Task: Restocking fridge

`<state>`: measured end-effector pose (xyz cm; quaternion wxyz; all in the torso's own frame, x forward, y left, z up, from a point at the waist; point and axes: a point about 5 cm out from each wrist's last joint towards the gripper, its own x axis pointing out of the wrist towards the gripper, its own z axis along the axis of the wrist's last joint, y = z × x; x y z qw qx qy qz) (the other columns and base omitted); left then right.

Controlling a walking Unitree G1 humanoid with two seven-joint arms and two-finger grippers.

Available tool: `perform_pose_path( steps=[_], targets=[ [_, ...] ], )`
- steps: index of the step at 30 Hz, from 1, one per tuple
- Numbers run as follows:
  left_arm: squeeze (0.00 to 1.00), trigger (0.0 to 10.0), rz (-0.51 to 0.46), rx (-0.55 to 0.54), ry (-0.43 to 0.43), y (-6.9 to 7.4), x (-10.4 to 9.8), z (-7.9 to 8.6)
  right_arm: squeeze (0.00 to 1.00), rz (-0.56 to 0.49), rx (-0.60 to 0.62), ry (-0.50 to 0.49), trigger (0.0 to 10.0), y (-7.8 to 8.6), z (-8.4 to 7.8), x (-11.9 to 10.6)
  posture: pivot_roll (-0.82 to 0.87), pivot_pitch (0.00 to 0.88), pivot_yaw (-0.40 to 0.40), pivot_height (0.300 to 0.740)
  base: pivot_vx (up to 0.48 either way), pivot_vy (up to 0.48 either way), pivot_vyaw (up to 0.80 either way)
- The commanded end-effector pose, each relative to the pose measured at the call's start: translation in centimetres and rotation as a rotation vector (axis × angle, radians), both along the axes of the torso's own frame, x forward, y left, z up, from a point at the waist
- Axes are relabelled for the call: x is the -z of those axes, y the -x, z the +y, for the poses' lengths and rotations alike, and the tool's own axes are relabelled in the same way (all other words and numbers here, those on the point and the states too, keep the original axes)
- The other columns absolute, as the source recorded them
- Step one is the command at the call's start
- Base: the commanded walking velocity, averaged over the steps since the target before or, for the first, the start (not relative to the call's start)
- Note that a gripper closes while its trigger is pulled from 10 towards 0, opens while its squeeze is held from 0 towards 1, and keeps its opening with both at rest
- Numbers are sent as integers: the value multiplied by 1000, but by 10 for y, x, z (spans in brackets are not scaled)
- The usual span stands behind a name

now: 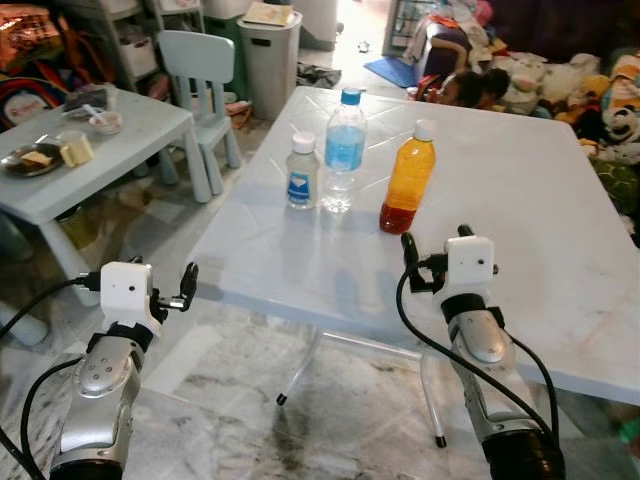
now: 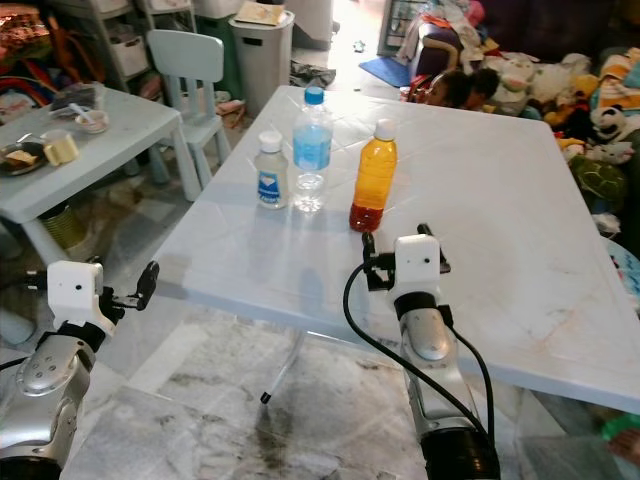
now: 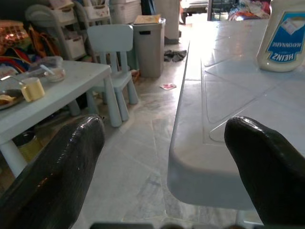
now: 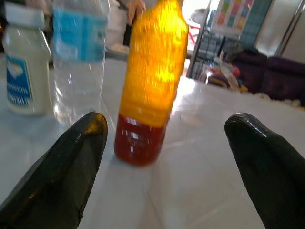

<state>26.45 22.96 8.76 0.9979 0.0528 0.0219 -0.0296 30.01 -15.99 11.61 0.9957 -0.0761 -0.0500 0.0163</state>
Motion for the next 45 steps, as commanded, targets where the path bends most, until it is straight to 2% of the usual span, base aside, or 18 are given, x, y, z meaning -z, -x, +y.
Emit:
perform_pose_path(
  steps=[1, 7, 15, 24, 31, 33, 39, 42, 43, 45],
  targets=[
    [0, 10000, -4, 3, -11, 0, -3, -1, 0, -60, 30, 3, 10000, -6, -6, -15, 25, 0, -30, 740, 0, 0, 0],
    [0, 10000, -7, 13, 0, -1, -4, -6, 0, -107, 33, 10, 10000, -15, -8, -31, 24, 0, -27, 740, 0, 0, 0],
    [0, 10000, -7, 34, 3, -4, -6, -12, 0, -180, 50, 54, 10000, -37, -21, -63, 30, 0, -12, 740, 0, 0, 0],
    [0, 10000, 3, 45, -8, -1, -7, -12, 0, -184, 84, 30, 10000, -51, -33, -75, 50, 0, 6, 740, 0, 0, 0],
    [0, 10000, -4, 49, -10, 0, -11, -10, 0, -207, 81, 32, 10000, -53, -33, -80, 59, 0, 14, 740, 0, 0, 0],
    [0, 10000, -21, 39, -5, -1, -17, -5, 0, -220, 72, -32, 10000, -40, -28, -73, 60, 0, 13, 740, 0, 0, 0],
    [0, 10000, -21, 31, 3, 8, -21, 2, 0, -148, 54, -85, 10000, -5, -12, -44, 43, 0, 16, 740, 0, 0, -117],
    [0, 10000, -20, 31, 8, 10, -21, 2, 0, -131, 36, -70, 10000, 5, -7, -37, 36, 0, 19, 740, 0, 0, -771],
    [0, 10000, -20, 26, 16, 13, -21, 2, 0, -113, 18, -61, 10000, 15, -1, -29, 25, 0, 28, 740, 0, 0, -613],
    [0, 10000, -17, 25, 29, 15, -21, 0, 0, -86, 13, -74, 10000, 22, 2, -22, 22, 0, 29, 740, 122, 0, 0]
  ],
)
